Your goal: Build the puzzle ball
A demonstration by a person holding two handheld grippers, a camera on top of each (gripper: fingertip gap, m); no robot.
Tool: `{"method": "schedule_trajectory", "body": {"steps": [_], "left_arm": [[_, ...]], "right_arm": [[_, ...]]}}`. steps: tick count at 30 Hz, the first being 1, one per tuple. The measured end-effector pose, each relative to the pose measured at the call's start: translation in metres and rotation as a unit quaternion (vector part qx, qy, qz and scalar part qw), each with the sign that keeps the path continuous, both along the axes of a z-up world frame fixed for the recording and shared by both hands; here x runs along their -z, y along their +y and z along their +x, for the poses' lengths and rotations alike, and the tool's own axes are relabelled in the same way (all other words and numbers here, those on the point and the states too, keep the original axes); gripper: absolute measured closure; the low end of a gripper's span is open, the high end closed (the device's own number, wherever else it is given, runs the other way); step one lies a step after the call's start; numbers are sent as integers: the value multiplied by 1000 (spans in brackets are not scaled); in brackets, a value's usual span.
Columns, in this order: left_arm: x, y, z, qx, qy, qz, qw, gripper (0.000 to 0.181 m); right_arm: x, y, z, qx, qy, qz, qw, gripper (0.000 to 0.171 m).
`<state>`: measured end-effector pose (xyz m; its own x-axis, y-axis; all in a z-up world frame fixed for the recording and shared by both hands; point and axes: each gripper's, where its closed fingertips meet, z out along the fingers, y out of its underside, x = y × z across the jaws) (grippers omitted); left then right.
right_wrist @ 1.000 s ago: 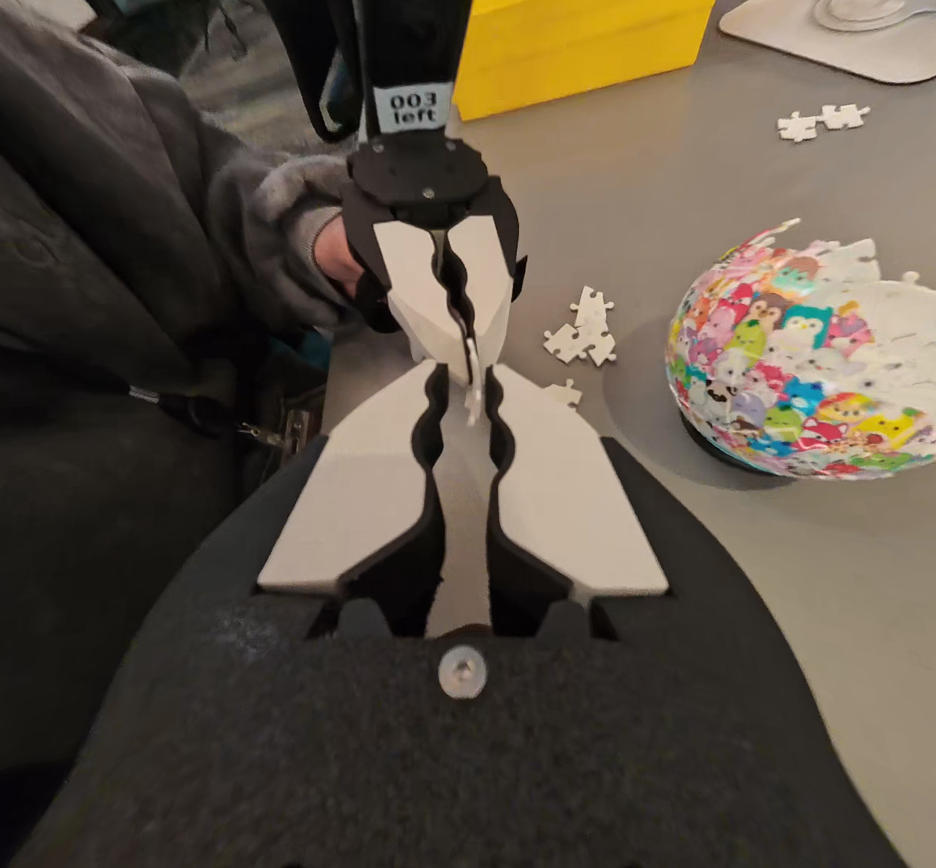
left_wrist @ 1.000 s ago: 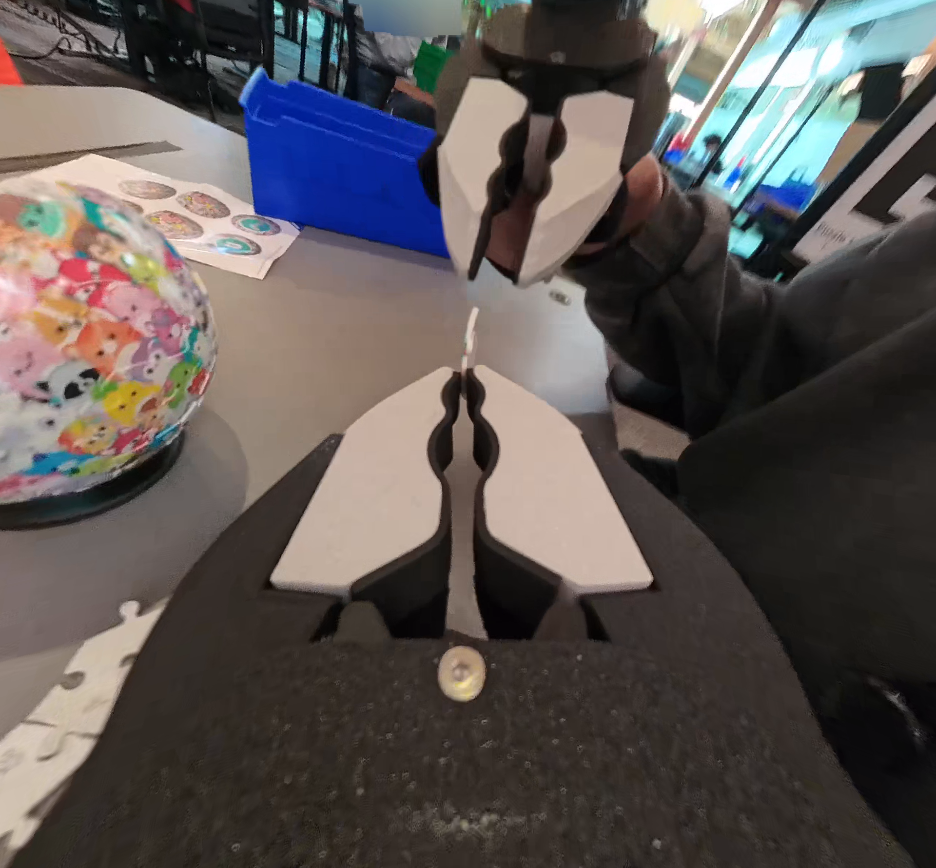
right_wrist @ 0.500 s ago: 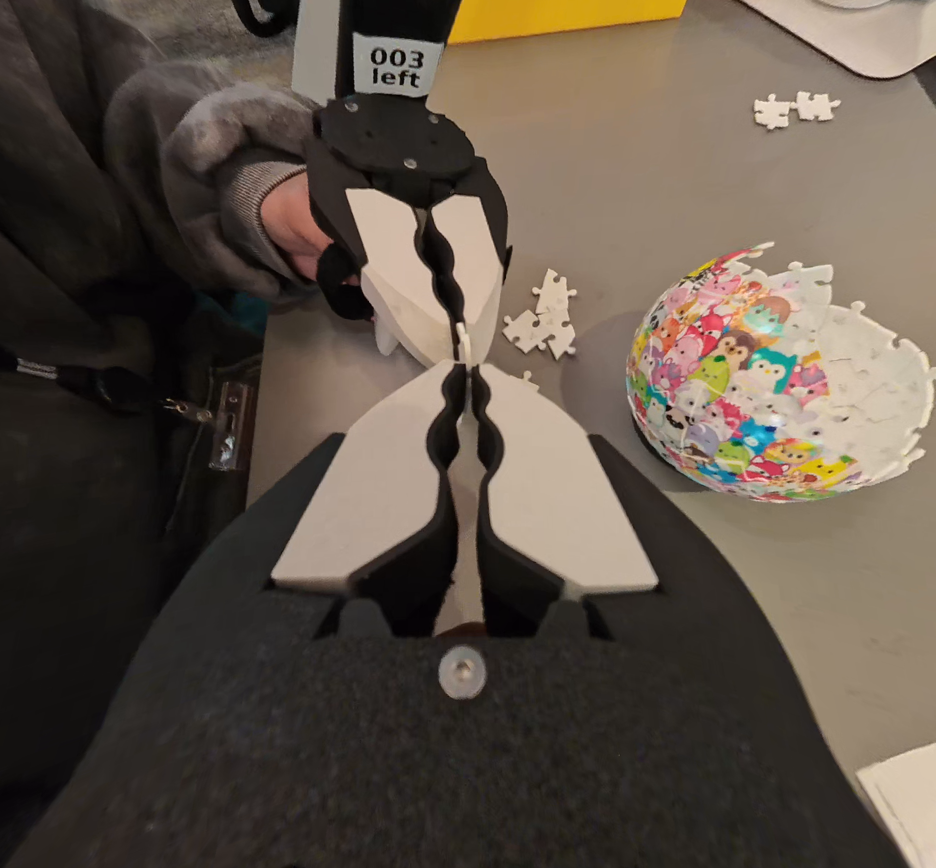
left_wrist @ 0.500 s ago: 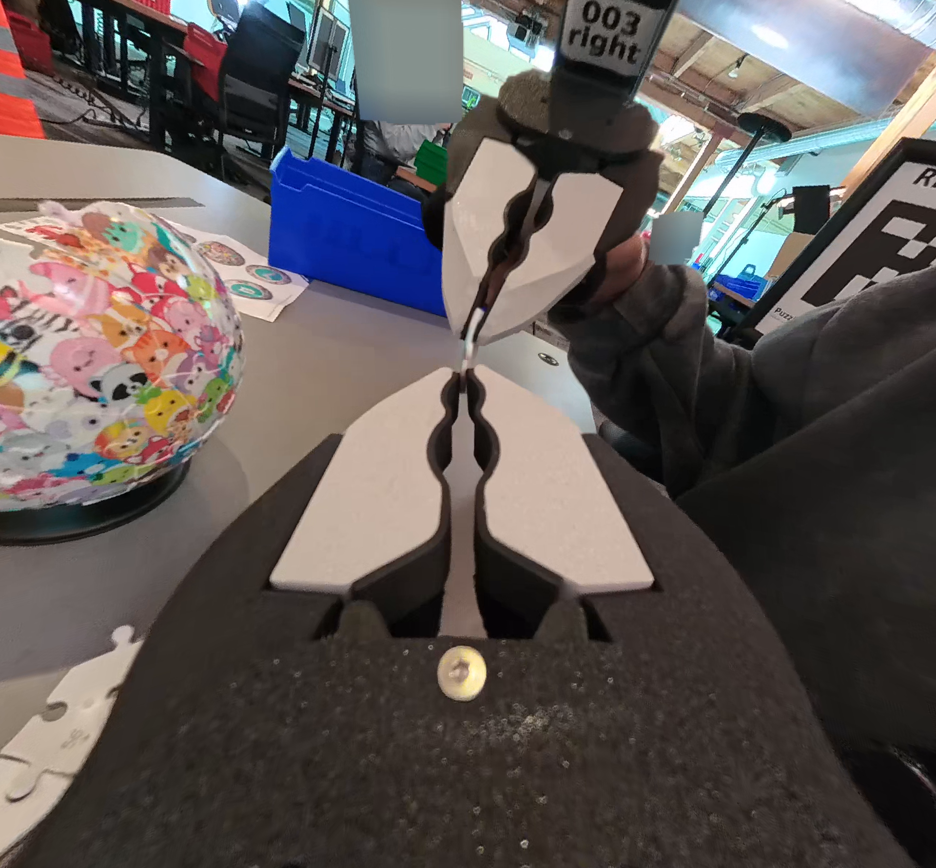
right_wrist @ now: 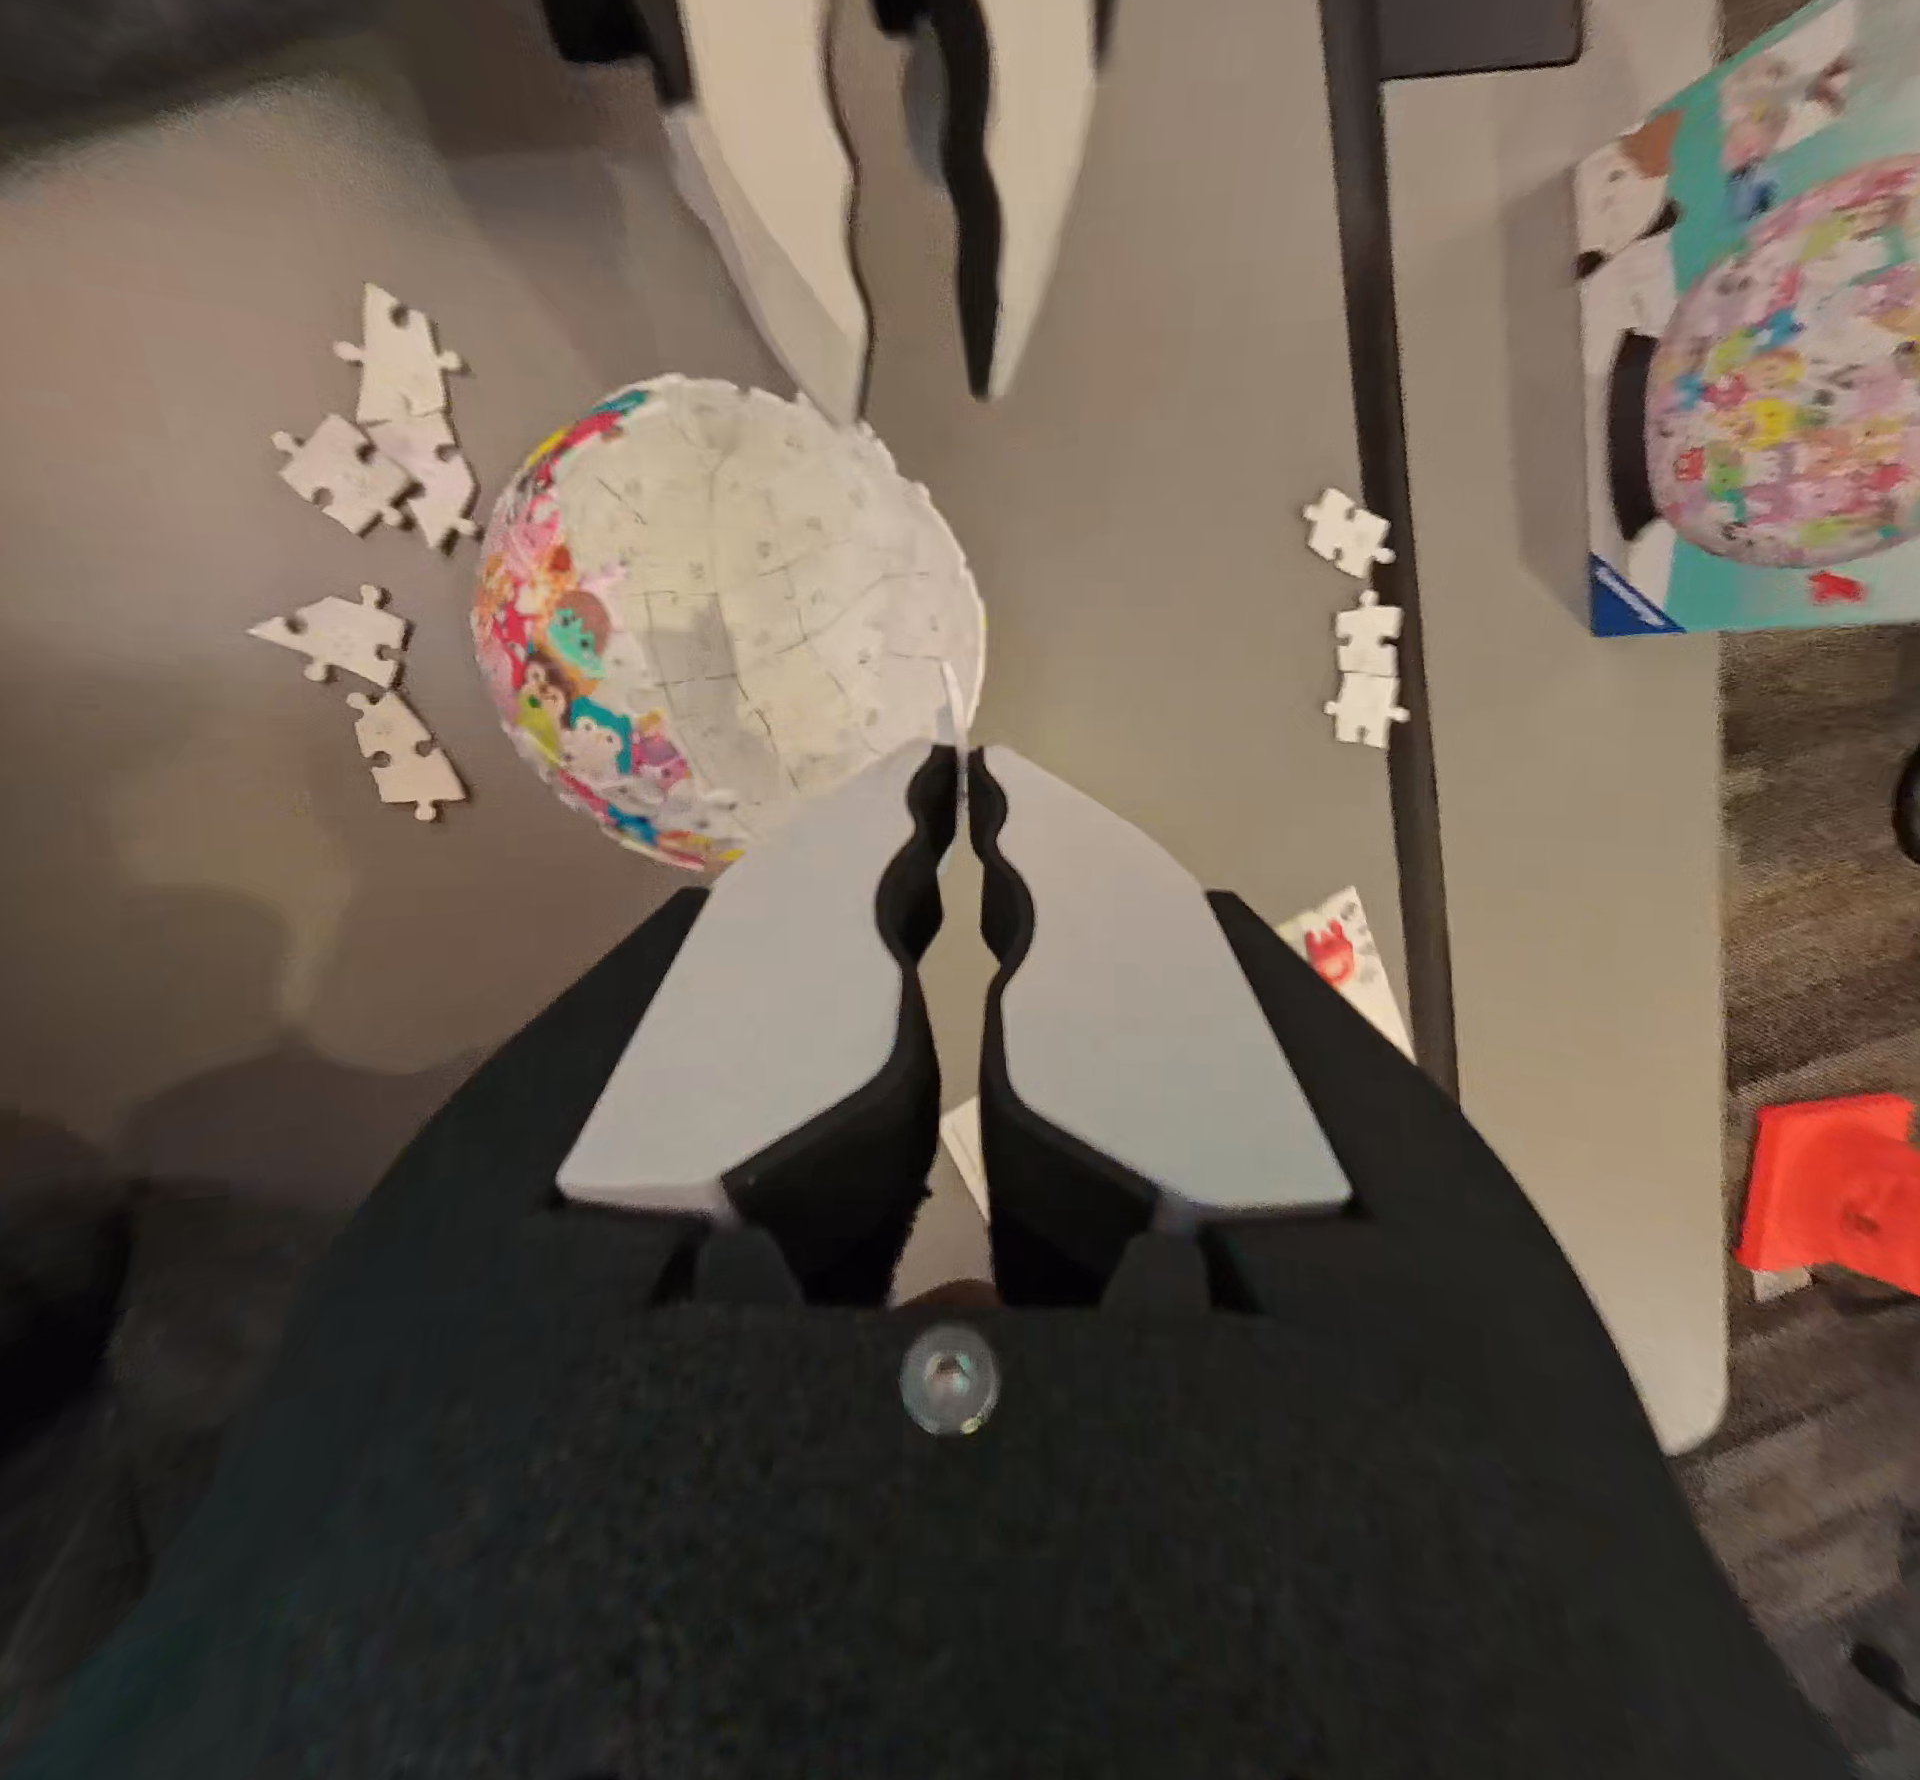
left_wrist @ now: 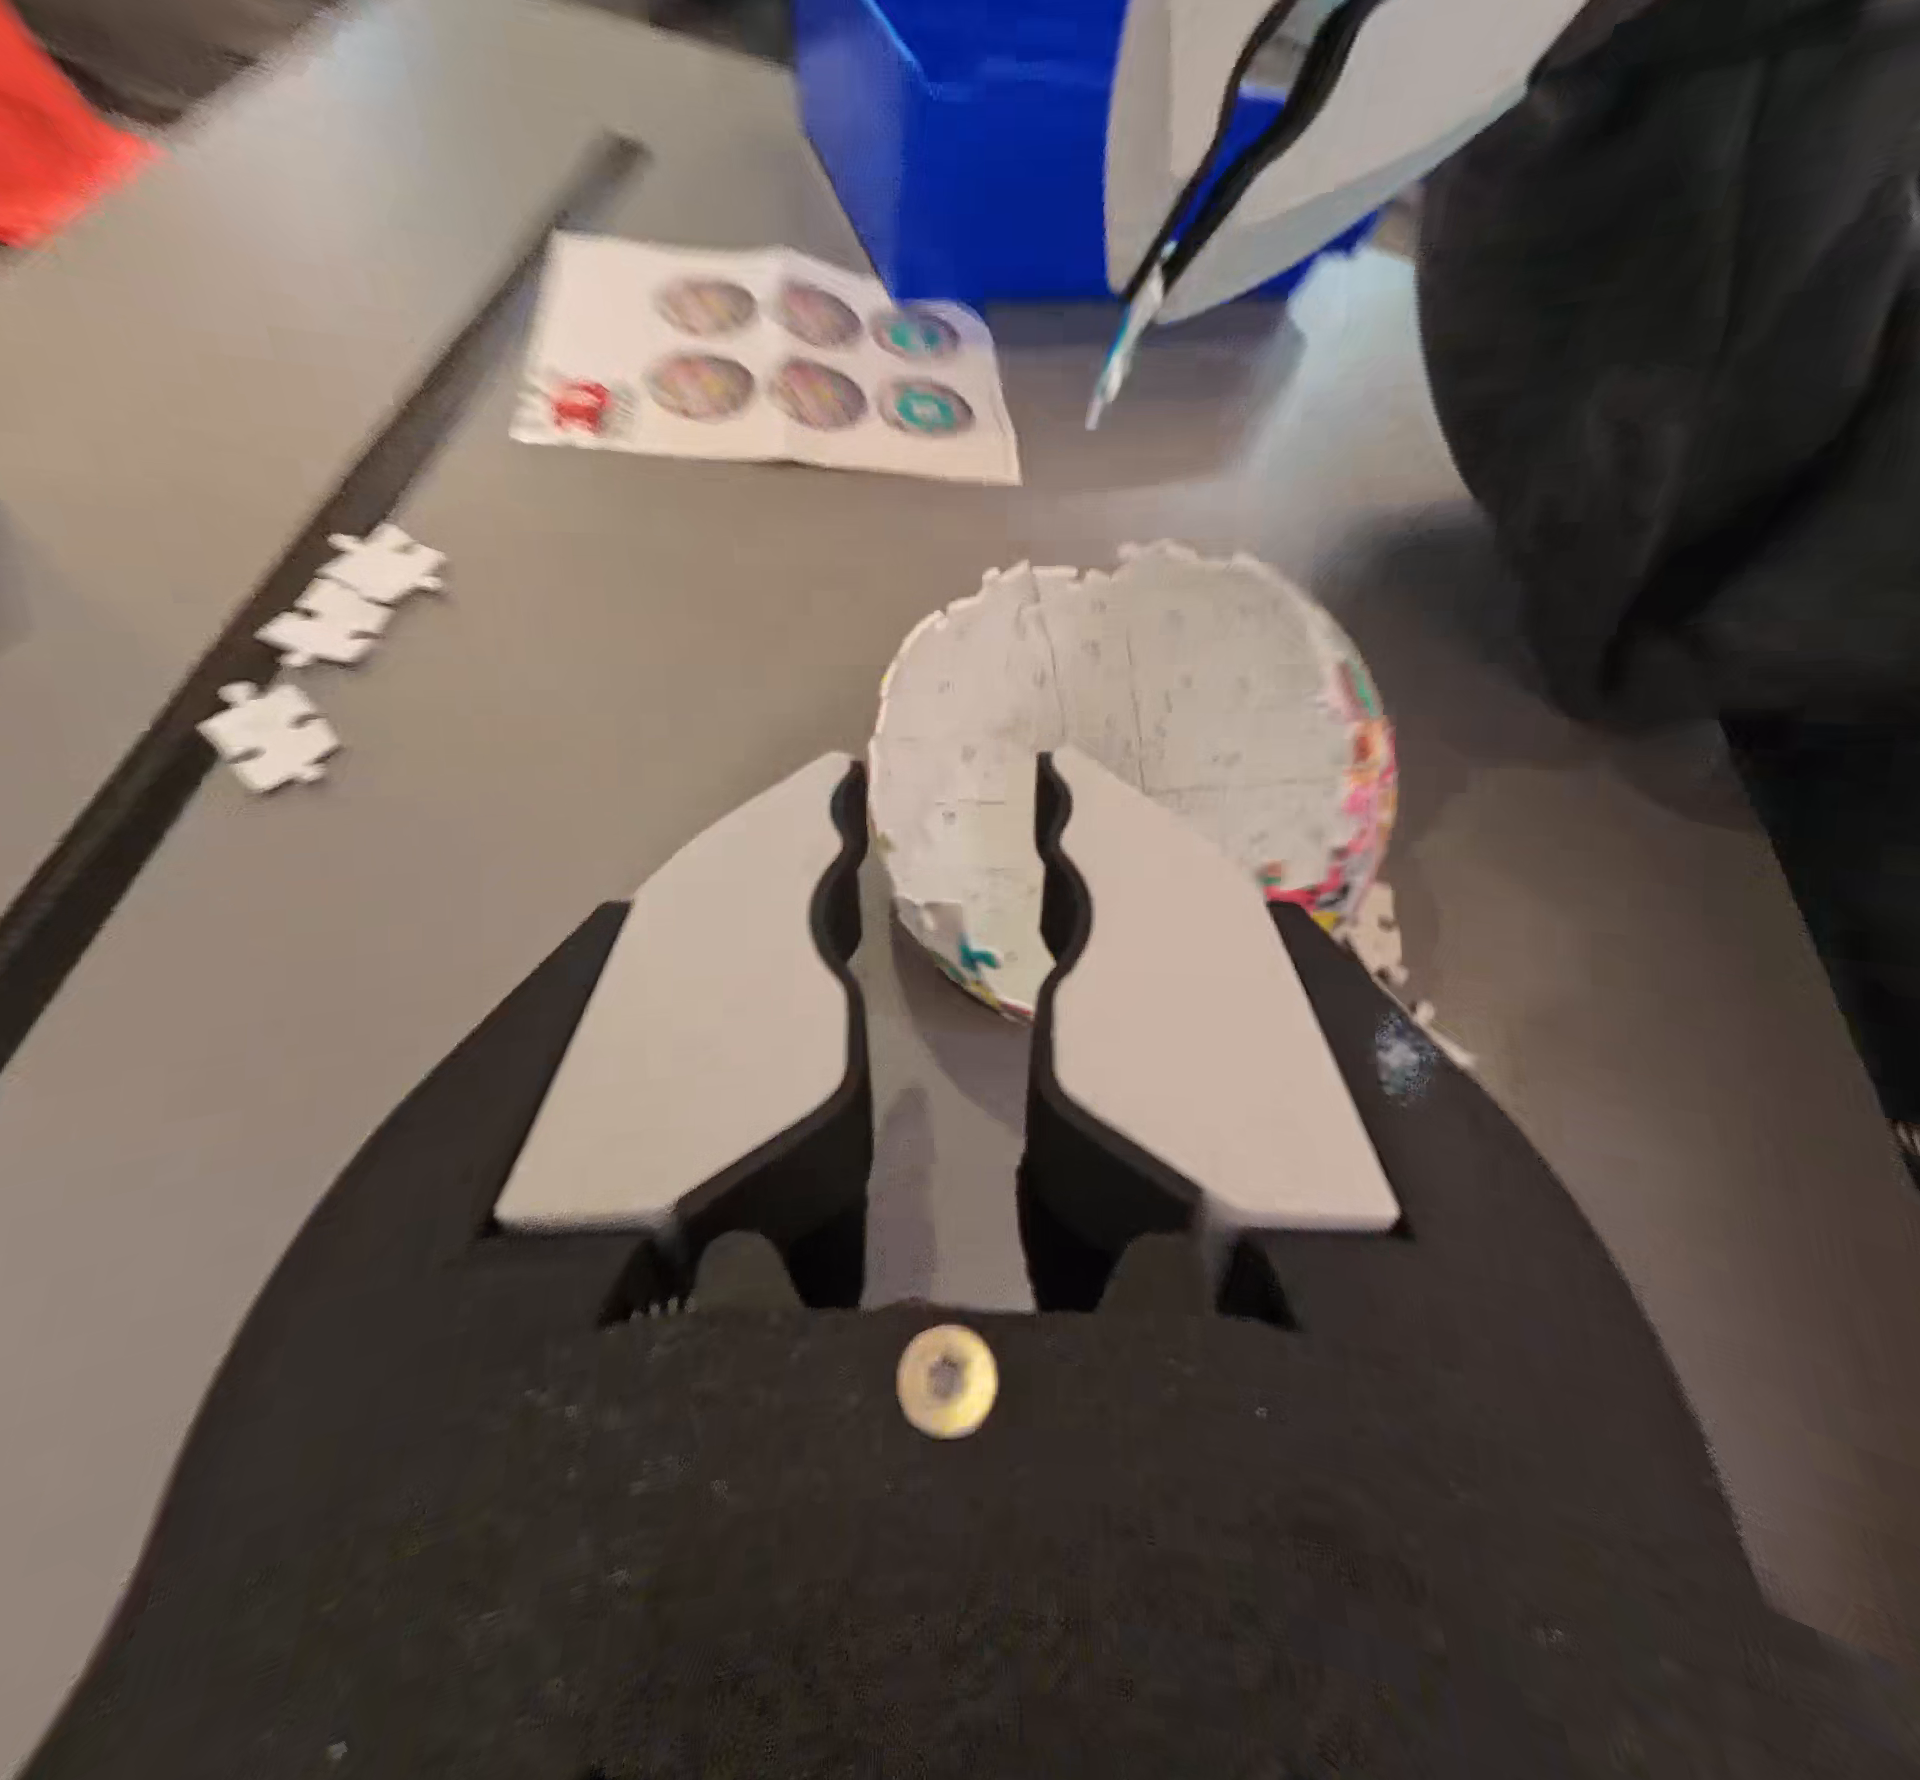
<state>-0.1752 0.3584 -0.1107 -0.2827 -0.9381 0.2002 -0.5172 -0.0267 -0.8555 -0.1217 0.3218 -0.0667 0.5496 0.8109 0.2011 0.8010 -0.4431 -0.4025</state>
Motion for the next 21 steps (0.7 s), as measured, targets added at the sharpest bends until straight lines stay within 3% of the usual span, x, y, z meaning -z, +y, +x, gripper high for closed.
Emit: {"method": "schedule_trajectory", "body": {"steps": [8, 11, 13, 21], "left_arm": [[39, -4, 35, 131, 56, 29, 989, 159], [52, -5, 38, 156, 90, 28, 983, 165], [53, -6, 39, 166, 95, 20, 981, 173], [73, -6, 21, 153, 131, -63, 978, 173]], "right_arm": [[32, 22, 0, 13, -34, -41, 998, 169], [32, 21, -10, -6, -5, -47, 999, 169], [36, 23, -8, -12, -8, -42, 999, 169], [49, 38, -8, -37, 34, -29, 998, 169]]}}
